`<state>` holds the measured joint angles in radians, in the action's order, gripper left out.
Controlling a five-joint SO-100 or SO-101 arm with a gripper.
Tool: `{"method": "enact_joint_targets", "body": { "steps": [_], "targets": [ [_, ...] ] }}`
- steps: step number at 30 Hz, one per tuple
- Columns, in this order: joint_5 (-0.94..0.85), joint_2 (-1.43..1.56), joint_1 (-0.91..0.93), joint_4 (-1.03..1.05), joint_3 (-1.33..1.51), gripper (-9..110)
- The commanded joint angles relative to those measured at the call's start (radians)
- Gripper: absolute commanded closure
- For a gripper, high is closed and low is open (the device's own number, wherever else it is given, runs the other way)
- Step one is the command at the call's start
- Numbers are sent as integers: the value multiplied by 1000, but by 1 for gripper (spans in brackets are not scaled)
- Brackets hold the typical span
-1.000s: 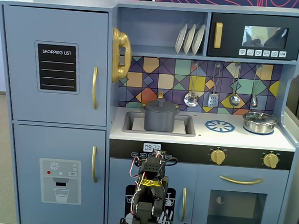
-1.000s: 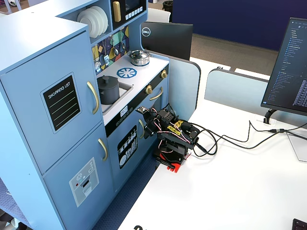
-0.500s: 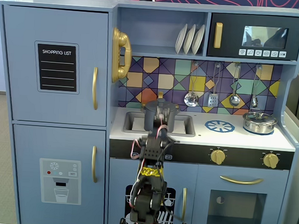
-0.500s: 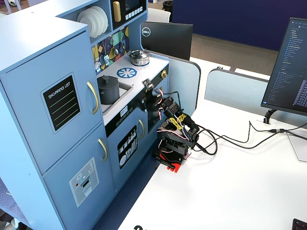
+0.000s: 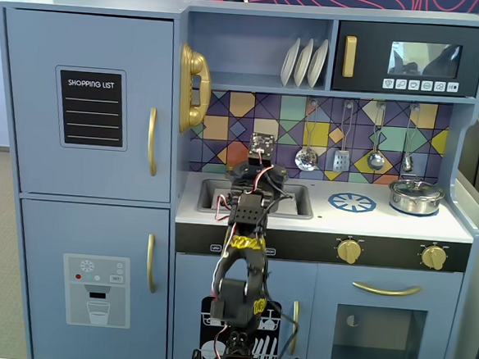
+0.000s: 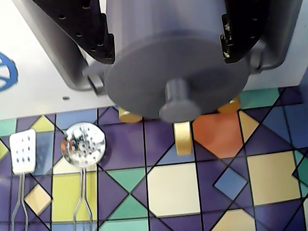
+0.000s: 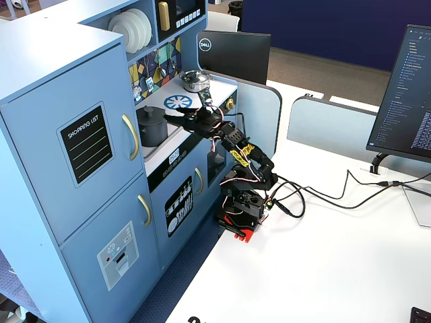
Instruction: Take off the lid from the gray recipient and place it on the counter
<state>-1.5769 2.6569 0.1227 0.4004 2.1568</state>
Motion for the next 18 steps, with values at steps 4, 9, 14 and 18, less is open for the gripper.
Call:
{"method": "enact_joint_targets", "body": {
  "steps": [4, 9, 14, 18],
  "targets": [
    [-21, -149, -34, -146, -101, 81],
    [-35, -247, -58, -206, -132, 82],
    [-60, -342, -74, -241, -179, 83],
    [-60, -407, -69, -250, -219, 83]
  ]
}}
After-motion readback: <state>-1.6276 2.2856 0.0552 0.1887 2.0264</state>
